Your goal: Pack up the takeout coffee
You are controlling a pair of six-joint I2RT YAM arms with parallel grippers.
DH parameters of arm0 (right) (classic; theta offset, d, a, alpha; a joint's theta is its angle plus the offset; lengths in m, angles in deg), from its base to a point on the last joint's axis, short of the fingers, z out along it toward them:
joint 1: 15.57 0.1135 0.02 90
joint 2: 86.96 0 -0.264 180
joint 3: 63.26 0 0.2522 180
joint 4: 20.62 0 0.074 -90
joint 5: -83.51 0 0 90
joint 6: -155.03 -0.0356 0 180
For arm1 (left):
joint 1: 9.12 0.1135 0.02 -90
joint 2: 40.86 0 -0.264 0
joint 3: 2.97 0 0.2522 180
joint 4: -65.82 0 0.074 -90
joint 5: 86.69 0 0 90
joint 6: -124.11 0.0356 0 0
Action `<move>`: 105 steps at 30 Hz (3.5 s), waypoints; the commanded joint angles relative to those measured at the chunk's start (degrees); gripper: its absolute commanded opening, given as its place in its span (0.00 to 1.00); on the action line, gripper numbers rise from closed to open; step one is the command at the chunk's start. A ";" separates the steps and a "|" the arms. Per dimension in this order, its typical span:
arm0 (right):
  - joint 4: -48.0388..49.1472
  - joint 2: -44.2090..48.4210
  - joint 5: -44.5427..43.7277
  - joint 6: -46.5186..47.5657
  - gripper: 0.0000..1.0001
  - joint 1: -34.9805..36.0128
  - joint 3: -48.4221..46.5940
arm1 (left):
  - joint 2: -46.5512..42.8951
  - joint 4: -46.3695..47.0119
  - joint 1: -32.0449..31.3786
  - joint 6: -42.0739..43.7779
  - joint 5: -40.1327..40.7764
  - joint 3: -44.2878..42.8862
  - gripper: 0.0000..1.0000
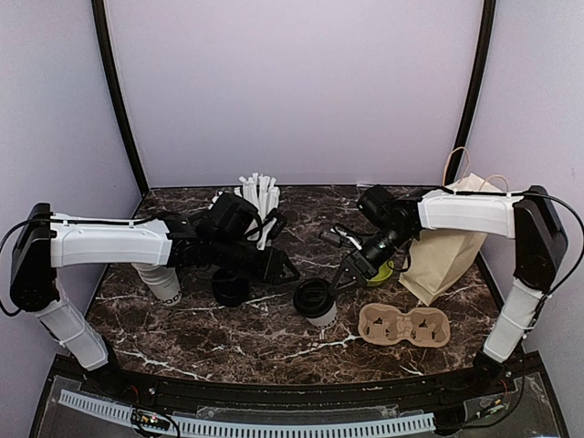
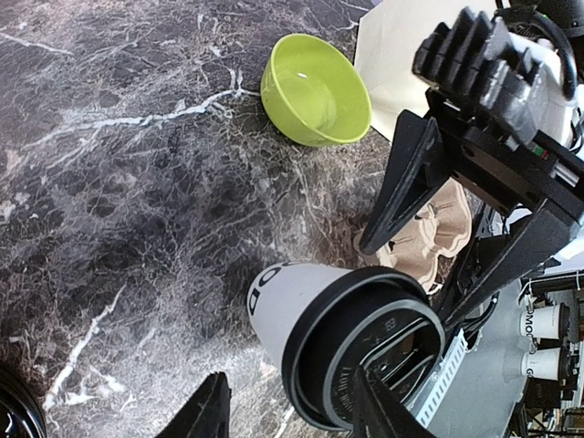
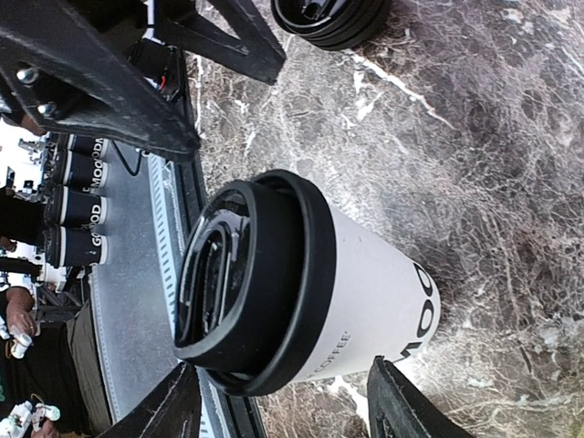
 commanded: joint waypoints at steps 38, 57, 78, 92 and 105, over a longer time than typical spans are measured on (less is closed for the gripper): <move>-4.07 1.24 -1.11 6.44 0.67 -2.87 2.27 | 2.30 5.68 -4.30 0.17 3.31 -0.06 0.57; -4.79 0.60 -1.62 7.12 0.70 -3.04 -1.61 | -1.07 3.78 -4.26 0.55 10.63 2.95 0.53; -2.60 3.24 -5.60 3.84 0.77 0.57 1.34 | -1.88 1.33 0.23 8.93 4.93 -2.53 0.58; -2.04 -1.50 -8.51 2.34 0.74 3.20 -3.00 | 3.90 5.66 0.34 8.79 -5.12 -4.07 0.52; 0.51 -4.00 -11.09 -0.44 0.65 -1.22 -6.07 | 0.90 4.89 0.27 5.17 -4.12 0.52 0.42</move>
